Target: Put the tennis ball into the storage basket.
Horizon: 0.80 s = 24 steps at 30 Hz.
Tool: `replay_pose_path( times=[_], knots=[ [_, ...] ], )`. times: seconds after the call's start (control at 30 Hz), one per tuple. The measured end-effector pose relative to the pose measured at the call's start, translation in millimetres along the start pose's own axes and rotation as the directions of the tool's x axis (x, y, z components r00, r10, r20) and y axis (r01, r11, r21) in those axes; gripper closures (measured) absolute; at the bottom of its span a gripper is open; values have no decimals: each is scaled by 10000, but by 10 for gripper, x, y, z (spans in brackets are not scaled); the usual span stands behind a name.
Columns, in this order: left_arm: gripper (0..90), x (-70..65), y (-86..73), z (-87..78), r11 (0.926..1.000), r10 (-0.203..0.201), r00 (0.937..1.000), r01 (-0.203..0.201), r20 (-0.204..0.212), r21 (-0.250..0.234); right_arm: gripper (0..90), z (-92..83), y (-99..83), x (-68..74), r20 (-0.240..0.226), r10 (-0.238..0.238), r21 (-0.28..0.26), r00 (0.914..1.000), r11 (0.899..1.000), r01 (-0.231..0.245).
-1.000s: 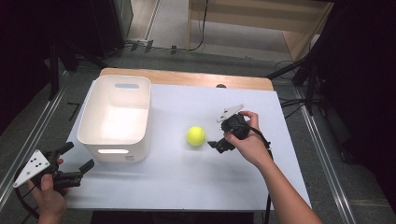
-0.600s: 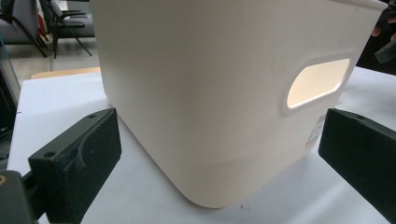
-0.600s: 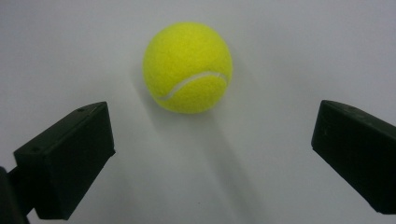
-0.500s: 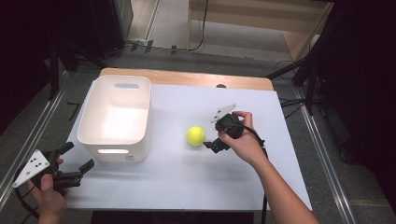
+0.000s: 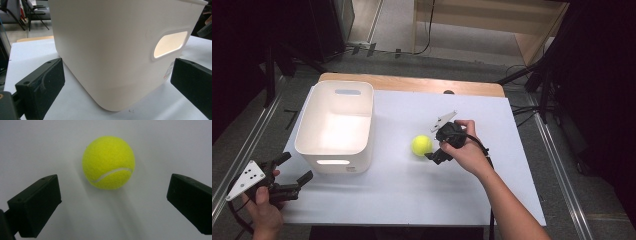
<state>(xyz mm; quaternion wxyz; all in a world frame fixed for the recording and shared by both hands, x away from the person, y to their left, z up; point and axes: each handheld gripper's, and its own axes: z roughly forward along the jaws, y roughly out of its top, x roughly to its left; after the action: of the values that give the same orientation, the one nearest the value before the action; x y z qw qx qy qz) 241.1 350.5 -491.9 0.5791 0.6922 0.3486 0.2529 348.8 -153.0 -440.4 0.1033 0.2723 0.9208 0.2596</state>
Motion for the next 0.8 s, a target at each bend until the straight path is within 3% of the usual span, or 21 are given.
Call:
replay_pose_path(
  times=[0.73,0.8],
  knots=[
    [0,3,0,-1,10000,17,10000,-17,51,-2,0,240,104,50,-280,-121,498,9995,9987,135],
    [0,3,0,-1,10000,16,10000,-16,52,5,57,256,113,52,-252,-186,416,9995,9989,196]
  ],
)
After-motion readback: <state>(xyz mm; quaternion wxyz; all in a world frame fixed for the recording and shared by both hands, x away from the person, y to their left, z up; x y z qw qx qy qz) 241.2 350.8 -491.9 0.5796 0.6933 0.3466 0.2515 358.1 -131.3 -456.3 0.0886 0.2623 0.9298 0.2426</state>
